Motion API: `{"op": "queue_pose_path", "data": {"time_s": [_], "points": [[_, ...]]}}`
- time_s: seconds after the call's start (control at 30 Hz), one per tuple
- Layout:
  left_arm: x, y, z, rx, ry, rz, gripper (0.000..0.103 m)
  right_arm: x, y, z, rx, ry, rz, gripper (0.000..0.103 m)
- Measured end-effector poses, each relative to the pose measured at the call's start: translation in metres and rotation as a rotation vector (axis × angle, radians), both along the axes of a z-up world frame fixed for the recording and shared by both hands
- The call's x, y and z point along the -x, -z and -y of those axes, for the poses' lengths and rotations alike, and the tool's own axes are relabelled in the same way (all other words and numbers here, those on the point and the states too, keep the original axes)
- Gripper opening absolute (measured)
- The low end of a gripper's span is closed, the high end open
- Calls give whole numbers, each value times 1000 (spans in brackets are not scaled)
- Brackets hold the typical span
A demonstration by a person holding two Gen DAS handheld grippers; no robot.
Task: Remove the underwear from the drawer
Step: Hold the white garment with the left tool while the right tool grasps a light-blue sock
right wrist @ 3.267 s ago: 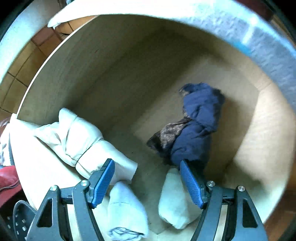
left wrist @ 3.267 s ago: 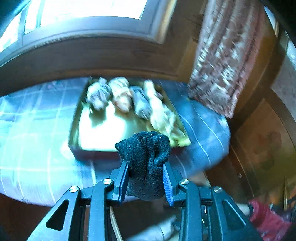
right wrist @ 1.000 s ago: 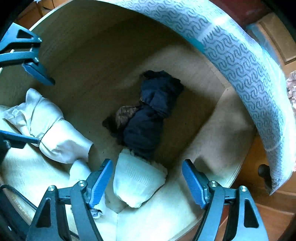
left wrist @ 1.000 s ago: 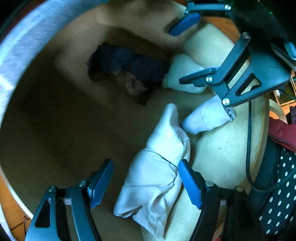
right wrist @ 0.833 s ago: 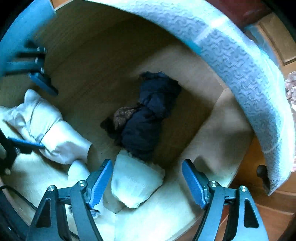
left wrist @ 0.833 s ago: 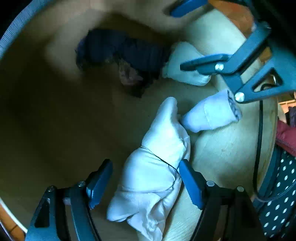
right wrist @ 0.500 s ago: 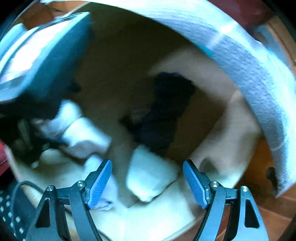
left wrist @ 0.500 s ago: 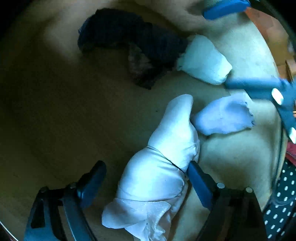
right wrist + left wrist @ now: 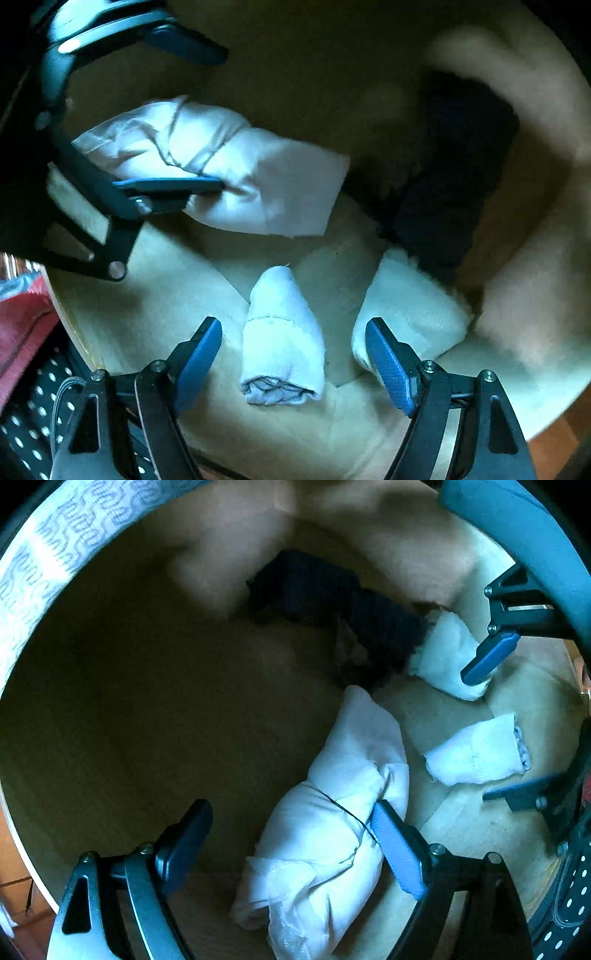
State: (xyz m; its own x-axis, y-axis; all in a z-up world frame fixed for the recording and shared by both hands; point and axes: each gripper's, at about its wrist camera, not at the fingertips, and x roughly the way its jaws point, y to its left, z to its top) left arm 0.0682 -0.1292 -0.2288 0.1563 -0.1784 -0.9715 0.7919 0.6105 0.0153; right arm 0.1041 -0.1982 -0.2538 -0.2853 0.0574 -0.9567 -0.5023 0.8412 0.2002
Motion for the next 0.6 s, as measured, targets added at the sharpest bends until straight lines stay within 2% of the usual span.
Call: {"op": "queue_pose_path", "data": {"time_s": [0.17,0.27,0.33,0.4,0.5,0.57,0.6], "points": [[-6,0,4,-14,-1,7,89,-4,4,13,-6,48,-46,76],[5,0,5,-56,40,-17,89,-5,10,18,-24,85,-94,71],[9,4,9,-67,65,-42,89,-6,20,18,-31,114,-147,60],[16,8,7,-72,80,-64,88,-9,30,18,-23,140,-168,59],[18,7,4,-65,74,-65,88,-9,37,16,16,98,-142,46],[16,8,4,-65,70,-76,88,-10,32,19,13,92,-115,41],[14,9,5,-65,67,-86,88,-14,25,23,15,101,-77,35]]}}
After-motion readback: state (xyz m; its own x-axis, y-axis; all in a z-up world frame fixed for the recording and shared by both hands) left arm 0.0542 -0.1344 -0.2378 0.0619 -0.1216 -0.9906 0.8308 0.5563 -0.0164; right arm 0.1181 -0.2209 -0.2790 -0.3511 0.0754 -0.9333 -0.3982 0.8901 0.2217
